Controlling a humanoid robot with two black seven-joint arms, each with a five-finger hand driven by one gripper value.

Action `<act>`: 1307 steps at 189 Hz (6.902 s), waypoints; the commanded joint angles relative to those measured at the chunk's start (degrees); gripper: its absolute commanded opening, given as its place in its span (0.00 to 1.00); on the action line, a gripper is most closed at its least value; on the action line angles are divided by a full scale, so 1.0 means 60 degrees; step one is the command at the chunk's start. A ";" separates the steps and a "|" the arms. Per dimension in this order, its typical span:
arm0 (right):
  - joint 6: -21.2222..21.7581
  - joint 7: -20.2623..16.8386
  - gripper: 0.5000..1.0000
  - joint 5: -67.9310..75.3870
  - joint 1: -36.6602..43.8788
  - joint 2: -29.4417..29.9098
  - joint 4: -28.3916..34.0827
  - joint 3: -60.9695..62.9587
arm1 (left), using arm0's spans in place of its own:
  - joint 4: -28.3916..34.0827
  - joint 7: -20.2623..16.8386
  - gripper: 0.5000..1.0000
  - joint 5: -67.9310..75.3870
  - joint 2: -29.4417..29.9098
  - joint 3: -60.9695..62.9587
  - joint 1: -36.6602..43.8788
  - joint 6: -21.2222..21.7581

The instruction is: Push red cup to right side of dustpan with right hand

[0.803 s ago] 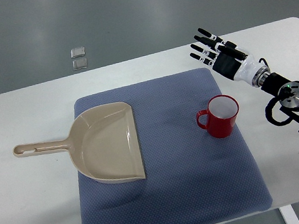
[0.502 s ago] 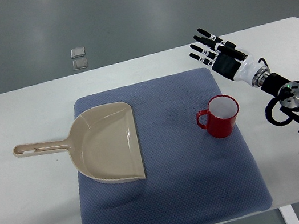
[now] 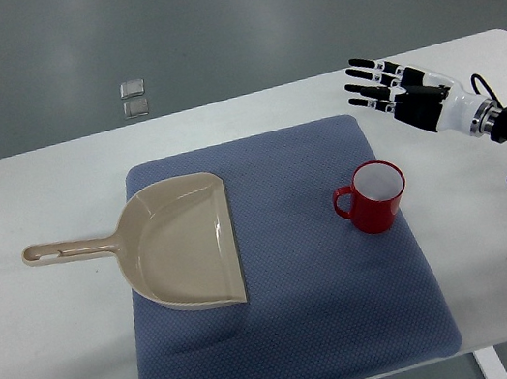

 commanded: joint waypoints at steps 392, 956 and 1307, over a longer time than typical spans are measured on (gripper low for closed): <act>0.0000 0.5221 0.87 -0.7085 -0.2596 -0.0617 0.0521 0.0190 | 0.0025 0.0015 1.00 0.0002 0.0000 0.0002 0.0000 -0.0005; -0.0794 0.5221 0.86 -0.7071 -0.2362 0.3236 0.0741 -0.1055 | -0.0005 0.0015 1.00 0.0002 0.0000 -0.0027 0.0000 0.0010; -0.1732 0.1732 0.87 -0.2237 -0.1556 0.2855 0.1283 0.1787 | -0.0034 0.0015 1.00 0.0016 0.0000 0.0017 0.0000 -0.0005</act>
